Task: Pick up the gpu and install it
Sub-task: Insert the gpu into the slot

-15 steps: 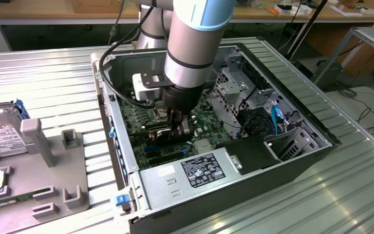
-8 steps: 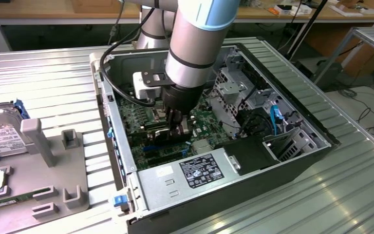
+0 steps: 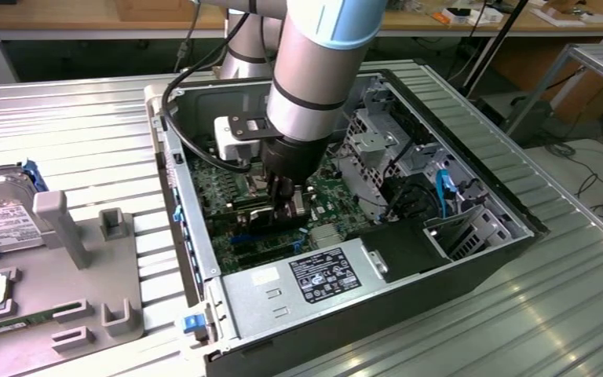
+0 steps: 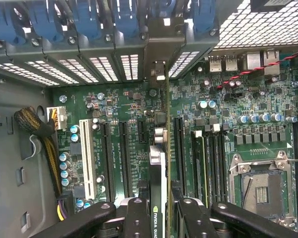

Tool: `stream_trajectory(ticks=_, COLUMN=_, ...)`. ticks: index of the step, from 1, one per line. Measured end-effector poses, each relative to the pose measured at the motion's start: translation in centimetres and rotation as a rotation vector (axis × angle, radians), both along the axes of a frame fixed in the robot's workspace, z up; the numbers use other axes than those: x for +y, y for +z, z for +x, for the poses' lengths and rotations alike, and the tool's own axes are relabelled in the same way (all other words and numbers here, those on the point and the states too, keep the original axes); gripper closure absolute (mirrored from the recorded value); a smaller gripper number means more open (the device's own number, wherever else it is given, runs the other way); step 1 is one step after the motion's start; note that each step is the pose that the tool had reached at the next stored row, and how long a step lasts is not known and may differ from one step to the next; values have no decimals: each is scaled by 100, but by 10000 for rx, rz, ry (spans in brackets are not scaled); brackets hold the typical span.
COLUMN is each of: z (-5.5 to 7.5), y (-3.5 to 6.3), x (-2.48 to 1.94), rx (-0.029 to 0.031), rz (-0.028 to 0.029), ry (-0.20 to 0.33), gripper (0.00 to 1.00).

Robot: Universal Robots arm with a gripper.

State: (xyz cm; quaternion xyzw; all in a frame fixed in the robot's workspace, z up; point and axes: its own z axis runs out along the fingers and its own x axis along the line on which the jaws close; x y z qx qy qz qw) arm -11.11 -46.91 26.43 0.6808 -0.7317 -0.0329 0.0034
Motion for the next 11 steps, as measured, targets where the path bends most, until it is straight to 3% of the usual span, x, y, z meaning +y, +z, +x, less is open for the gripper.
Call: stream_trajectory(ticks=11, z=0, y=24, x=2, rx=-1, rz=2, ry=147, gripper=73)
